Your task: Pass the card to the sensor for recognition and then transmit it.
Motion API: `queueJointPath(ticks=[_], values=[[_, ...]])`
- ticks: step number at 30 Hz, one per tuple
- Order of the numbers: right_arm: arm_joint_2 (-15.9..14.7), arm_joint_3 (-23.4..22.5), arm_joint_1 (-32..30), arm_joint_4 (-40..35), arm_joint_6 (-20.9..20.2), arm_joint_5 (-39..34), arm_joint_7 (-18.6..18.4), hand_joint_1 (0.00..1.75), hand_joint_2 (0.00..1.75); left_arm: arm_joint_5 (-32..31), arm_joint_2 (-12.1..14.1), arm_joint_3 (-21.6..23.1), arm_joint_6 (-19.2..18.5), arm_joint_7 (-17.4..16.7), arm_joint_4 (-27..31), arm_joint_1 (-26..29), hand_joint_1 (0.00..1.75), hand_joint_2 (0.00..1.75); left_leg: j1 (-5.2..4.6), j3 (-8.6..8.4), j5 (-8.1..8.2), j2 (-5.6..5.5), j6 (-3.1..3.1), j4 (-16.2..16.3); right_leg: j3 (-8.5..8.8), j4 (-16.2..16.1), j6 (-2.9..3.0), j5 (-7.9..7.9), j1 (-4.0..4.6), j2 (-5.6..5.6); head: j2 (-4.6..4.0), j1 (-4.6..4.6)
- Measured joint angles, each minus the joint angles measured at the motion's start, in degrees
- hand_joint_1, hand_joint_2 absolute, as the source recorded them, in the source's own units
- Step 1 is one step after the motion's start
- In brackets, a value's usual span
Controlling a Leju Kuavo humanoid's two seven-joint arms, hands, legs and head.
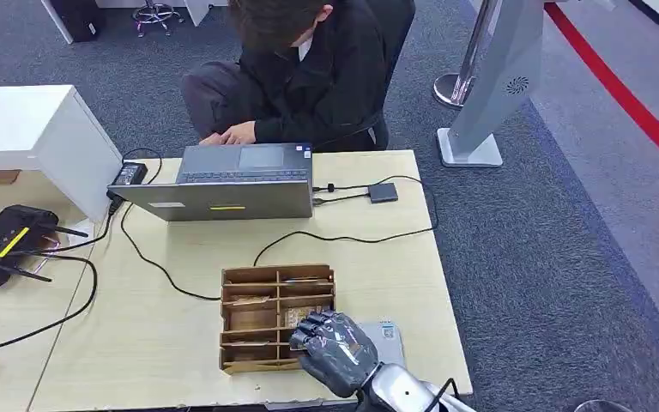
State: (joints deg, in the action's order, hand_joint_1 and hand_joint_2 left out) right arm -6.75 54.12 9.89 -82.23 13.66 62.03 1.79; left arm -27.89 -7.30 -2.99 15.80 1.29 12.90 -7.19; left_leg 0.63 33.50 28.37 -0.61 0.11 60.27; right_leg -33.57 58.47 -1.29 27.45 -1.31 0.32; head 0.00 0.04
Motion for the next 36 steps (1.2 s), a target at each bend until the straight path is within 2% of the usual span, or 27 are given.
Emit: queueJointPath(ticks=[1,3,4,5,12,17,24,36], values=[[0.0,0.0,0.0,0.0,0.0,0.0,0.0,1.59,1.75,0.0,0.0,0.0,0.0,0.0,0.0,0.0,0.0,0.0,0.0,0.0,0.0,0.0,0.0,0.0,0.0,0.0,0.0,0.0,0.0,0.0,0.0,0.0],[0.0,0.0,0.0,-0.2,0.0,0.0,0.0,1.62,1.75,0.0,0.0,0.0,0.0,0.0,0.0,0.0,0.0,0.0,0.0,0.0,0.0,0.0,0.0,0.0,0.0,0.0,0.0,0.0,0.0,0.0,0.0,0.02],[0.0,0.0,0.1,-0.2,0.0,0.0,0.0,1.73,1.75,0.0,0.0,0.0,0.0,0.0,0.0,0.0,0.0,0.0,0.0,0.0,0.0,0.0,0.0,0.0,0.0,0.0,0.0,0.0,0.0,0.0,0.0,0.0],[0.0,0.0,0.1,-0.2,0.0,0.0,0.0,1.75,1.75,0.0,0.0,0.0,0.0,0.0,0.0,0.0,0.0,0.0,0.0,0.0,0.0,0.0,0.0,0.0,0.0,0.0,0.0,0.0,0.0,0.0,0.0,0.0],[0.0,0.0,0.1,-0.2,-0.1,0.0,0.0,1.71,1.75,-0.1,0.0,0.0,0.0,0.0,0.0,0.0,0.0,0.0,0.0,0.0,0.0,0.0,0.0,0.0,0.0,0.0,0.0,0.0,0.0,0.0,0.0,0.0],[0.0,0.1,0.1,-0.3,-0.2,0.0,0.0,1.75,1.75,-0.1,0.0,0.0,0.0,0.0,0.0,0.0,0.0,0.0,0.0,0.0,0.0,0.0,0.0,0.0,0.0,0.0,0.0,0.0,0.0,0.0,0.0,0.0],[0.0,0.1,0.1,-1.3,1.3,0.2,0.0,1.75,1.75,-0.4,0.0,-0.2,0.0,0.4,0.0,0.0,0.0,0.0,0.0,0.0,0.0,0.0,0.0,0.0,0.0,0.0,0.0,0.0,0.0,0.0,0.0,0.02],[-0.4,-1.7,-0.5,-6.7,8.7,1.0,1.6,1.75,1.75,-0.4,0.0,-1.4,0.2,1.1,0.0,0.0,0.0,0.0,0.0,0.0,0.0,0.0,0.0,0.0,-0.01,0.0,0.0,0.0,0.0,0.0,0.0,0.02]])
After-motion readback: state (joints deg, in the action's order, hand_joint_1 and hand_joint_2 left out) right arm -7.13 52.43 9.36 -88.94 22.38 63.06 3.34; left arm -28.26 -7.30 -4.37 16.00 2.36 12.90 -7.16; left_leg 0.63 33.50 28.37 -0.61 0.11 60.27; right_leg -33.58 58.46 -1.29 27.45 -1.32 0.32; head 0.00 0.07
